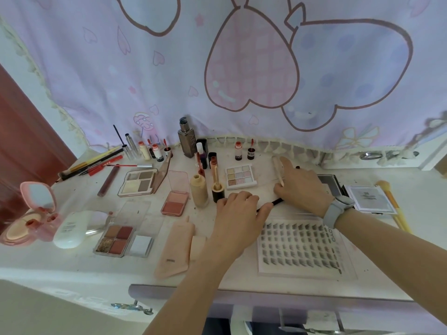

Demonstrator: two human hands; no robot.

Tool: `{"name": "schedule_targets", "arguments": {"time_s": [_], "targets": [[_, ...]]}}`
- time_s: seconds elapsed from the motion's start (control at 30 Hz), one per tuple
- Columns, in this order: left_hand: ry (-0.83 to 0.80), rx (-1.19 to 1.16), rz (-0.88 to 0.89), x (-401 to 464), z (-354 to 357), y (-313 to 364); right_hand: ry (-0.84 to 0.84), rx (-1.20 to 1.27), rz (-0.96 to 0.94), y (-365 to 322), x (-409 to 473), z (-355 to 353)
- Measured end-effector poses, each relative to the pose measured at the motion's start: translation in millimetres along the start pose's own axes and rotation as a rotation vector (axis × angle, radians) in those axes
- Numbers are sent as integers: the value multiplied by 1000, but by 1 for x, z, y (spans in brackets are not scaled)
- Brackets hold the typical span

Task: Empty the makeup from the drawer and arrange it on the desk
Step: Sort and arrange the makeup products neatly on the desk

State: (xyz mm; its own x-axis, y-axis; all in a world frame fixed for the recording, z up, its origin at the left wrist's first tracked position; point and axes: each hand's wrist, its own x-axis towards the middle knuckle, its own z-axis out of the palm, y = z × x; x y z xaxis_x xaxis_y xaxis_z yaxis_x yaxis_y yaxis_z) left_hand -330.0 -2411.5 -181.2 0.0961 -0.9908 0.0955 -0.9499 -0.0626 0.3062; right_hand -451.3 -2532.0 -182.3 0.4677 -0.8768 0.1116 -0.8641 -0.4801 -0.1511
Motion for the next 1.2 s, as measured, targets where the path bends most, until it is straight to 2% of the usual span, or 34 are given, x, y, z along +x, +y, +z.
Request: {"name": "schedule_targets", "arguments": {"time_s": [0.13, 0.33, 0.43, 0.53, 0.63, 0.73, 0.9, 1.03, 1.13, 1.2], "targets": [[-64, 37, -20, 1, 4, -2, 121, 62, 67, 2, 0, -9], [-83, 74, 6, -1, 4, -5, 370, 110, 38, 18, -7, -41], [-88, 116, 3, -2, 4, -2, 434, 223, 16, 24, -14, -51], [-41, 79, -25, -2, 1, 1, 345, 603, 102, 22, -24, -58], [107, -188, -63, -10, -2, 3, 200, 1063, 200, 20, -34, -60], [281, -391, -23, -20, -7, 5, 106, 1219, 191, 15, -45, -57], [328, -461, 75, -32, -11, 8, -85, 1509, 180, -6, -58, -49], [333, -492, 45, -40, -9, 5, -124, 1496, 112, -13, -66, -34], [340, -609, -6, -47, -11, 6, -29, 1407, 5, -18, -70, -31], [342, -703, -75, -51, -13, 7, 33, 1264, -139, -19, -71, -34]]}}
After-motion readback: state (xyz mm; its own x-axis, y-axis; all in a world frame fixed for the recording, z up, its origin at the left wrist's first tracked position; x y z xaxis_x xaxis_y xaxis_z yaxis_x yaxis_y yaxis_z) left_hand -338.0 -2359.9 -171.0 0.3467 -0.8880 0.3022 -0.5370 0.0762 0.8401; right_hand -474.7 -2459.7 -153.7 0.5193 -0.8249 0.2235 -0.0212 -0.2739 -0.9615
